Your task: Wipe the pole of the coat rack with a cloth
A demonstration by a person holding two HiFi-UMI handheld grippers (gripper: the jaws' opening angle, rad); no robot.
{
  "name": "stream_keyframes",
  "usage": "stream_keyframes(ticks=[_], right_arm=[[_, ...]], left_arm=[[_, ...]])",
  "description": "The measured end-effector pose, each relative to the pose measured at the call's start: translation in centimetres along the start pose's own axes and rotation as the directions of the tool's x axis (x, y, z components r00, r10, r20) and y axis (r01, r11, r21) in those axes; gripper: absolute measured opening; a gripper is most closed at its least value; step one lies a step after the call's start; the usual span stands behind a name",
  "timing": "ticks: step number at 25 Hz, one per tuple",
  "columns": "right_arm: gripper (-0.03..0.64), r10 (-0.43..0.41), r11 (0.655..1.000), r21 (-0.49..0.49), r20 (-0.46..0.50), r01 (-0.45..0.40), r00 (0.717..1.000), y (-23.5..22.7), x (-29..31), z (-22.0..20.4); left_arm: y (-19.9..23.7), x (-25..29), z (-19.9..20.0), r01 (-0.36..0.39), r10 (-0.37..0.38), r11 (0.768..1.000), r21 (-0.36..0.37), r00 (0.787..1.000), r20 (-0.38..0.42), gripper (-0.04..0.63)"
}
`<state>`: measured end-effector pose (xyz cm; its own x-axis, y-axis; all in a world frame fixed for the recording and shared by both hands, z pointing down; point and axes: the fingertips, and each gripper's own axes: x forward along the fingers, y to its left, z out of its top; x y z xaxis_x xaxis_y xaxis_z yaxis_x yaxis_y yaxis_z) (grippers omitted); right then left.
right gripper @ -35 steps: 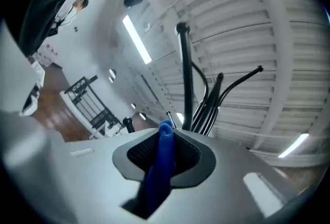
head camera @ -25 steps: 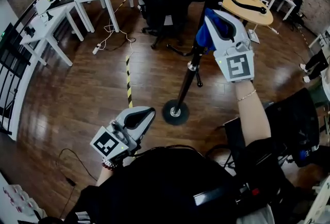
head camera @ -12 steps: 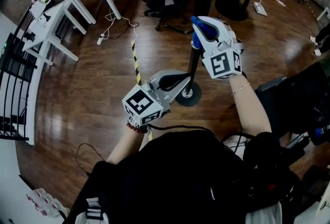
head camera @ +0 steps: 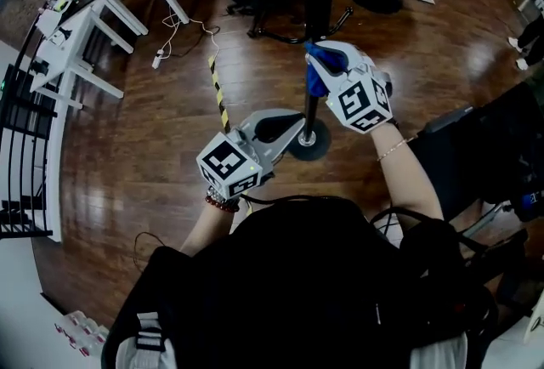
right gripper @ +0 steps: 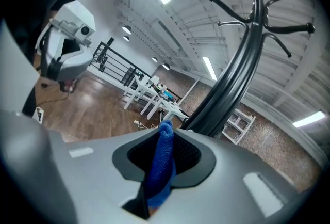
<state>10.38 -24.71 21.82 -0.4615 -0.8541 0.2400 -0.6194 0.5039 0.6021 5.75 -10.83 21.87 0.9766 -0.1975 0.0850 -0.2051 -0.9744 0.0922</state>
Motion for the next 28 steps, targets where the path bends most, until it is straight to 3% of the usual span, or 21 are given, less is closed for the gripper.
stream_keyframes(ticks=[3,8,16,20,23,26,28], right_arm=[[0.063,0.021,0.995,0.101,0.003,-0.021,1.000,0.3,-0.5,-0.1],[0.063,0.130,0.978,0.168,-0.028,-0.124,0.991,1.4,-0.8,-0.2],[0.063,0.298,0.927,0.257,-0.068,-0.272,0.952,3.0,-2.4,-0.2],[0.063,0.384,0.877,0.316,-0.012,-0.361,0.923,3.9,-4.6,0.7],[0.063,0.319,0.863,0.386,0.084,-0.326,0.944,1.1,-6.9,1.4],[0.063,0.100,0.867,0.469,0.163,-0.166,0.982,-6.4,-8.6,2.0],[0.063,-0.055,0.848,0.526,0.206,-0.063,0.977,-11.8,-9.3,2.4]], left_arm=[[-0.1,0.0,-0.3,0.009,-0.009,1.000,-0.012,1.000,-0.003,0.006],[0.0,-0.3,-1.1,0.010,-0.010,1.000,-0.025,1.000,-0.009,0.007],[-0.2,-0.1,-1.5,0.012,-0.012,1.000,-0.029,1.000,-0.001,0.007],[-0.1,0.3,-1.3,0.014,-0.014,1.000,-0.017,1.000,-0.007,0.006],[-0.1,0.2,-0.8,0.009,-0.009,1.000,-0.008,1.000,-0.003,0.007],[0.4,-0.4,-0.3,-0.027,0.027,1.000,-0.003,1.000,0.010,0.006],[0.9,-0.8,-0.2,-0.067,0.068,0.998,-0.004,0.998,0.019,0.007]])
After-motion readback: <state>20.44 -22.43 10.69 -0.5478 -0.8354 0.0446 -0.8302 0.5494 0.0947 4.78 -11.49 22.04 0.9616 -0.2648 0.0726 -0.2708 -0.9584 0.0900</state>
